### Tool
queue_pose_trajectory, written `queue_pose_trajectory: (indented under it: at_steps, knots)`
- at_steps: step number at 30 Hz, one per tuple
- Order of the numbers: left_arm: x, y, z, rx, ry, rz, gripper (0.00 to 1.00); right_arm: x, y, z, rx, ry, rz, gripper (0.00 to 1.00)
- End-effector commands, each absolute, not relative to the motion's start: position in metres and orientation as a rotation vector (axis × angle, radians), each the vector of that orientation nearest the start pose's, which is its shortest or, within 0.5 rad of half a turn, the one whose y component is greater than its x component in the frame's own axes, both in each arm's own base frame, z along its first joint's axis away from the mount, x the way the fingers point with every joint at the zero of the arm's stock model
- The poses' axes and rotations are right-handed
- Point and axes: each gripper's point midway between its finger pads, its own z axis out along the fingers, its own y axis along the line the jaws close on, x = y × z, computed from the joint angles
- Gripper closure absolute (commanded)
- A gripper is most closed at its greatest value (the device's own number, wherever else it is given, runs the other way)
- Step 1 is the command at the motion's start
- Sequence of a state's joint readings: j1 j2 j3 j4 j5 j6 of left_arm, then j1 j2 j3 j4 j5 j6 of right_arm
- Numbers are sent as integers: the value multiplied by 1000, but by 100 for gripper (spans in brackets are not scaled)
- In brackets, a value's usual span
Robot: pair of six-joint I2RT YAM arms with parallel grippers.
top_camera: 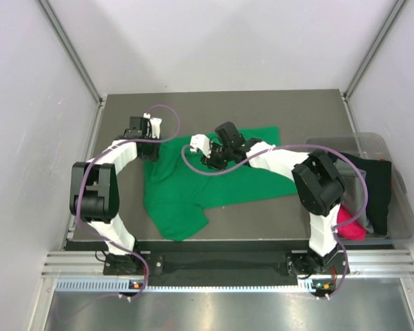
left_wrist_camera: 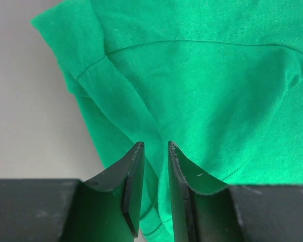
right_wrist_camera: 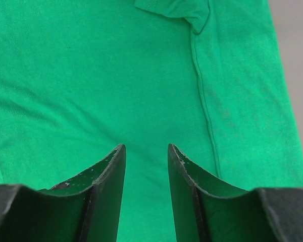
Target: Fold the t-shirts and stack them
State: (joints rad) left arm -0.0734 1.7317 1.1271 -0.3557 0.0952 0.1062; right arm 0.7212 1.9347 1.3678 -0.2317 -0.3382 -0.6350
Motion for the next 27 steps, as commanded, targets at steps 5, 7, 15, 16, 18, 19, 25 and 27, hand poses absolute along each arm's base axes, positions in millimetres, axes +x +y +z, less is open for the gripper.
queue_pose_trajectory:
  at_steps: [5,7,15,16,18,19,25,27]
  knots:
    - [415,-44,51,261,2519,-121,74,350,369,91,-1587,1678,466,61]
    - [415,-43,50,259,2521,-116,75,350,369,90,-1587,1681,467,61]
    - [411,-40,67,241,2479,-93,100,349,368,89,-1585,1684,468,62]
    - [410,-37,69,235,2476,-76,100,349,367,88,-1585,1685,469,62]
    - [405,-33,72,213,2477,-57,100,348,367,88,-1587,1686,471,62]
    - [403,-28,72,191,2483,-33,100,349,367,88,-1585,1687,470,62]
    - [388,-4,57,88,2566,4,100,348,370,90,-1584,1680,479,62]
    - [383,-2,52,95,2584,8,88,348,370,90,-1584,1680,479,62]
